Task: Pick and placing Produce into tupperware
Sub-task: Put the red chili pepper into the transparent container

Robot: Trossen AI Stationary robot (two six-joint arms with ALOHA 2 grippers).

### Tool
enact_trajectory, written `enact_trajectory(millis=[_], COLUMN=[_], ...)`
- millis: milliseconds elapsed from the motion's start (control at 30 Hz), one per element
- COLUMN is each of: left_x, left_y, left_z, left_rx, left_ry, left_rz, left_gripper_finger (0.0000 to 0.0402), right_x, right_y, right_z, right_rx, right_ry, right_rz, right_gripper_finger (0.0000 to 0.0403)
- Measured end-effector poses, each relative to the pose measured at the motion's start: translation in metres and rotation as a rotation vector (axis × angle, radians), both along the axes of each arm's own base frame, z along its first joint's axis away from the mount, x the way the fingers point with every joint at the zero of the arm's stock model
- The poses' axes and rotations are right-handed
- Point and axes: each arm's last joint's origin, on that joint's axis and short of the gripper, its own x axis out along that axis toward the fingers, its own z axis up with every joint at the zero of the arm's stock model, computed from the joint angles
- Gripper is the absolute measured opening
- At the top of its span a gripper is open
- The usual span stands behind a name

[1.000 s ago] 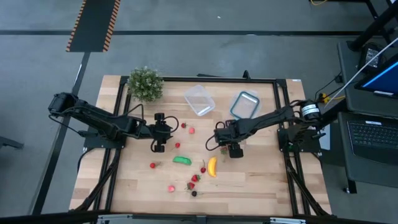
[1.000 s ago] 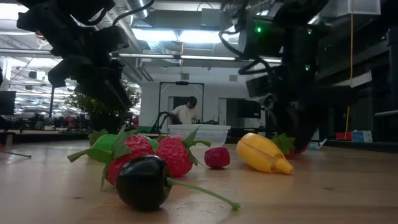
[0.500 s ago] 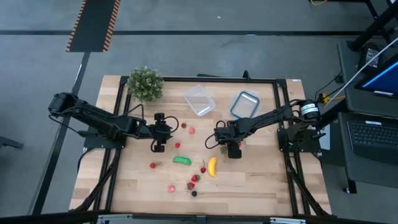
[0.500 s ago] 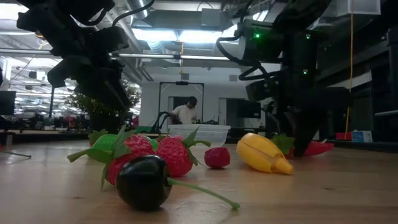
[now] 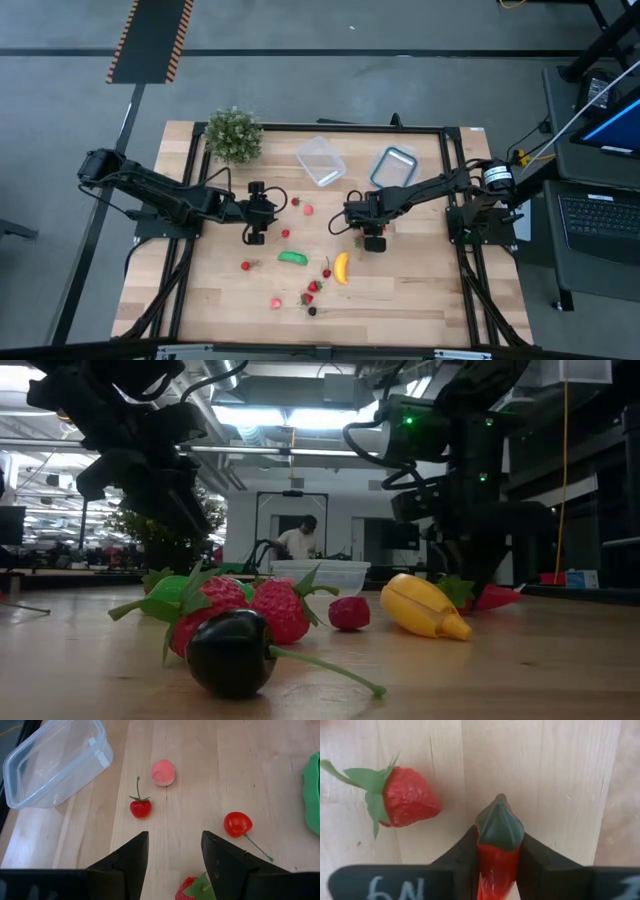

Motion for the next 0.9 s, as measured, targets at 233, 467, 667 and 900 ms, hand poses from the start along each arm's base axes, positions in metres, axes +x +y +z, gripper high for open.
enact_trajectory(millis=[233, 467, 667, 900], left_x=[0.0, 0.0, 0.0, 0.0], left_y=[0.0, 0.0, 0.0, 0.002], left_z=[0.0, 0.0, 0.0, 0.0], left_rx=[0.0, 0.0, 0.0, 0.044], left_ry=[0.0, 0.0, 0.0, -0.005], left_rz=[0.0, 0.001, 0.001, 0.034], left_gripper_finger=[0.0176, 0.0176, 0.0176, 0.0176], right_x=[0.003, 0.009, 0.016, 0.024], right_y=[0.0, -0.006, -0.019, -0.029], right_z=[0.003, 0.01, 0.023, 0.055], right_rx=[0.004, -0.001, 0.001, -0.002], right_ry=[0.003, -0.011, -0.018, -0.035], right_rz=[0.005, 0.008, -0.03, -0.011], right_gripper_finger=[0.0081, 0.008, 0.0079, 0.0079])
